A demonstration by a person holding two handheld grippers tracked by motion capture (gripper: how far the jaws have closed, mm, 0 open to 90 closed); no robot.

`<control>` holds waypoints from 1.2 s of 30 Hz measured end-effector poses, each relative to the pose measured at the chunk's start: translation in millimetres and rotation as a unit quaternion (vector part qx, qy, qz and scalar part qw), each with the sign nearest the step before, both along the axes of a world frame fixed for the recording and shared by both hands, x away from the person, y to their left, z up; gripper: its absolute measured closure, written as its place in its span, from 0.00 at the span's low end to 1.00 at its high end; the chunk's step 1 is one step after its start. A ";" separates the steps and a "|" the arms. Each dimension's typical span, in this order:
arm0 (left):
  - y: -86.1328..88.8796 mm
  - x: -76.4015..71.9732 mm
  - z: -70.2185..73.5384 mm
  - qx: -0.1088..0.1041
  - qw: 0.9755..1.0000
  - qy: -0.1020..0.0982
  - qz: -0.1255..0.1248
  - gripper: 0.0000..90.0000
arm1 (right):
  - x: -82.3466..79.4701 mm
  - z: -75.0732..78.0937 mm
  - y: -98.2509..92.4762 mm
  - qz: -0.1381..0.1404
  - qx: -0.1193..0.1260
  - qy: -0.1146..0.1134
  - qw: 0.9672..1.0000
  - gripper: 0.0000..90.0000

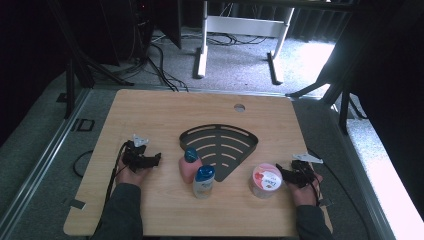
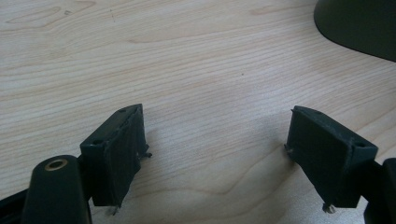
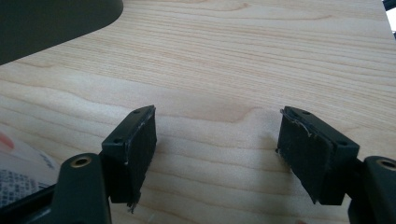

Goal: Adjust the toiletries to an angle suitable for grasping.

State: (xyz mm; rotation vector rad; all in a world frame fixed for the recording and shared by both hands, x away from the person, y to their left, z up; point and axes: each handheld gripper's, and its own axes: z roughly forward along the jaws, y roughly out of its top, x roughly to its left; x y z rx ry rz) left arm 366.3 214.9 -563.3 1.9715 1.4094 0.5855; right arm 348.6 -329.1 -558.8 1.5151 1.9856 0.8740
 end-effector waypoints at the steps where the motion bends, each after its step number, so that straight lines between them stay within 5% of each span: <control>1: -0.3 0.1 0.0 0.000 1.000 0.000 0.002 0.22 | -0.1 0.0 0.1 0.000 0.000 0.000 1.000 0.31; 17: 0.6 -3.4 0.0 -0.001 1.000 -0.001 0.012 0.23 | -0.1 0.0 0.1 0.000 0.000 0.000 1.000 0.31; 23: 3.5 -4.7 0.6 -0.002 1.000 -0.005 0.014 0.30 | -0.1 0.0 0.0 0.000 0.000 0.000 1.000 0.31; 26: 2.9 -7.5 5.1 0.006 1.000 0.001 0.020 0.46 | 0.0 0.0 0.0 0.000 0.000 0.000 1.000 0.31; 36: -2.3 -21.0 16.9 -0.013 1.000 -0.010 -0.011 0.49 | 0.2 0.1 -0.1 0.001 0.000 0.000 1.000 0.31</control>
